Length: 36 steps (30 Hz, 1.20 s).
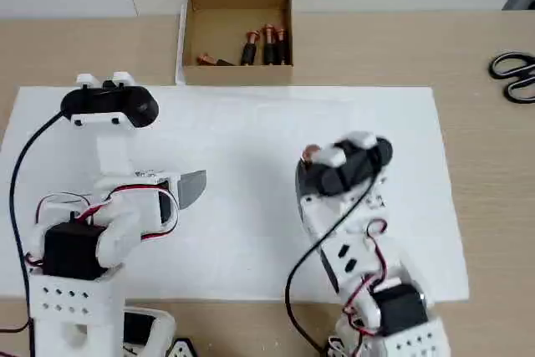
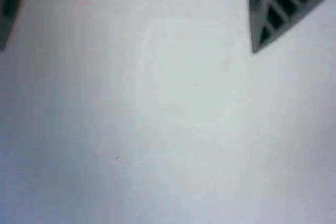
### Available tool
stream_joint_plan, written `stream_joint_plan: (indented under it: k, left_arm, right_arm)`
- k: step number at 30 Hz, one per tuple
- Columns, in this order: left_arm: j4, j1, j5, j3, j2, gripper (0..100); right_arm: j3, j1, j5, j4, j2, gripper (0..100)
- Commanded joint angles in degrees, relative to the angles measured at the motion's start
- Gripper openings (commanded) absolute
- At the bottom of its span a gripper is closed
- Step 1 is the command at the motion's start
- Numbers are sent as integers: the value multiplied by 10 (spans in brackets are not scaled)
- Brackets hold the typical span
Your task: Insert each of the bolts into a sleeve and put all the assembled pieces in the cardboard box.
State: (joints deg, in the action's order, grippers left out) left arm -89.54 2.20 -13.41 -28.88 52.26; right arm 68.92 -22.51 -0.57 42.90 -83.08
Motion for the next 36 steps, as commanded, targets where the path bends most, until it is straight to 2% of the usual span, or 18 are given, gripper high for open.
stream_joint_plan:
  k: [1, 8, 17, 28, 36]
  left_arm:
    - [0, -3, 7, 22, 11, 280]
    - [-4, -4, 125, 22, 11, 280]
    - [-22, -4, 130, 22, 11, 280]
    - [-23, -4, 130, 22, 11, 280]
    - [-23, -4, 130, 22, 11, 280]
  right_arm:
    - [-156, 6, 7, -41, 192, 25]
    - [-444, 6, 5, -84, 556, 25]
    - [-766, 5, 4, -196, 916, 25]
    - [-993, 1, 4, -316, 1188, 25]
    - [-1109, -15, 5, -323, 1311, 25]
